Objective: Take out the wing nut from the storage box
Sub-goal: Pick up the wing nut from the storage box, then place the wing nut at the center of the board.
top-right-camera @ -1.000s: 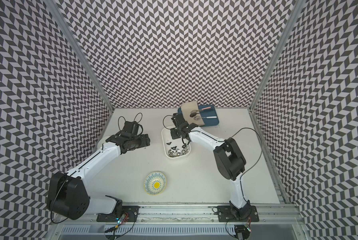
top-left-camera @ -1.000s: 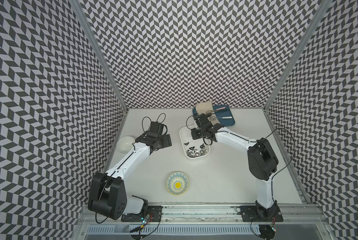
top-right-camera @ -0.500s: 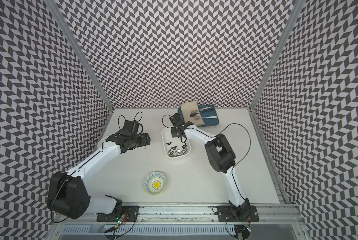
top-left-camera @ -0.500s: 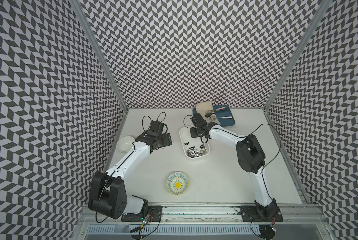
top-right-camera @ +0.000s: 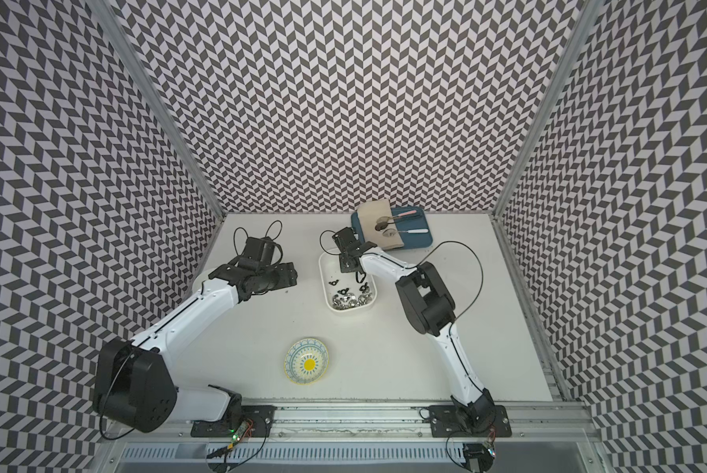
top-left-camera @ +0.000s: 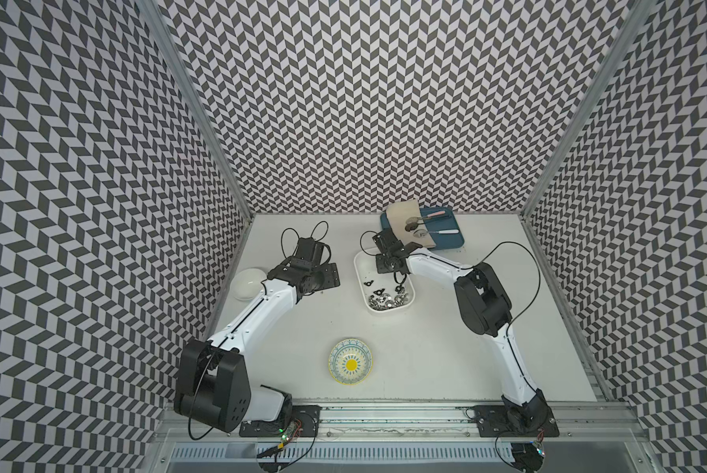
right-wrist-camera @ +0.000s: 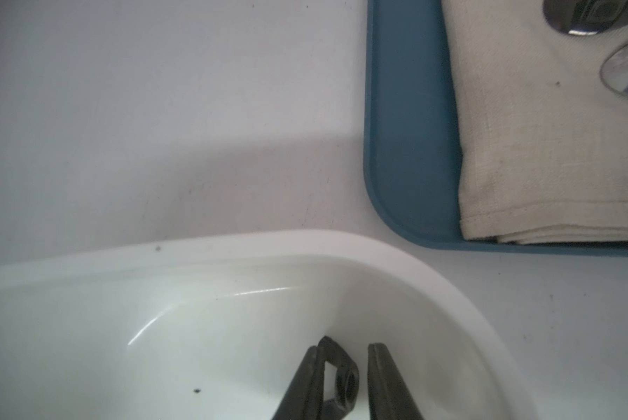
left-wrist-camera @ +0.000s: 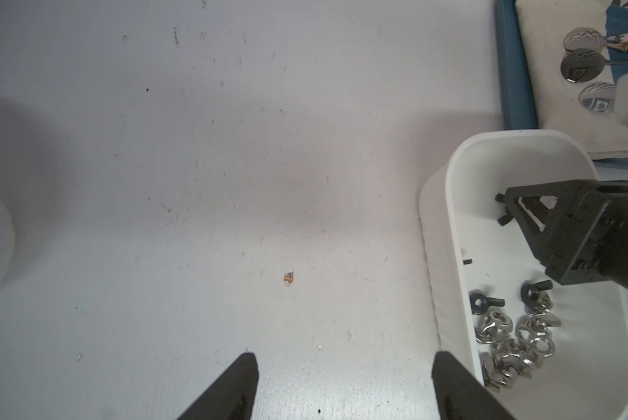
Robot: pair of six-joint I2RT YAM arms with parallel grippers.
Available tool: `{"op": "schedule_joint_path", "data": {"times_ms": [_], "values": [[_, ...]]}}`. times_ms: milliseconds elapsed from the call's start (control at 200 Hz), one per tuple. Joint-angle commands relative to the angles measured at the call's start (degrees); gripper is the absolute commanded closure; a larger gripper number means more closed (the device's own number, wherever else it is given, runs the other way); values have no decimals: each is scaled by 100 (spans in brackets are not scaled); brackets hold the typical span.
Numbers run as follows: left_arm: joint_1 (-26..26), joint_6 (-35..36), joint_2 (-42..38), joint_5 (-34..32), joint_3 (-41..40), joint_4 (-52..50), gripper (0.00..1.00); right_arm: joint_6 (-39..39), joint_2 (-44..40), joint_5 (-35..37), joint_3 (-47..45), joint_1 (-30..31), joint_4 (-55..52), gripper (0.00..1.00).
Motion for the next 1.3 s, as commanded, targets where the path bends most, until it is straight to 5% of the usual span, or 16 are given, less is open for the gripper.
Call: {"op": "schedule_joint_path", "data": {"times_ms": [0, 431, 846, 1292], "values": [[-19, 58, -145, 5, -37, -5, 21, 90, 166, 60, 117, -25, 7, 75], [-19, 37, -122, -3, -5, 49, 21, 37, 192, -291, -21, -98, 26, 90], [-19, 40, 25, -26, 163, 71, 21, 3, -973, -831, -219, -122, 310, 96], [-19, 128, 133, 71, 257, 135, 21, -70, -2284, -1076, -1901, -1108, 830, 96]]}}
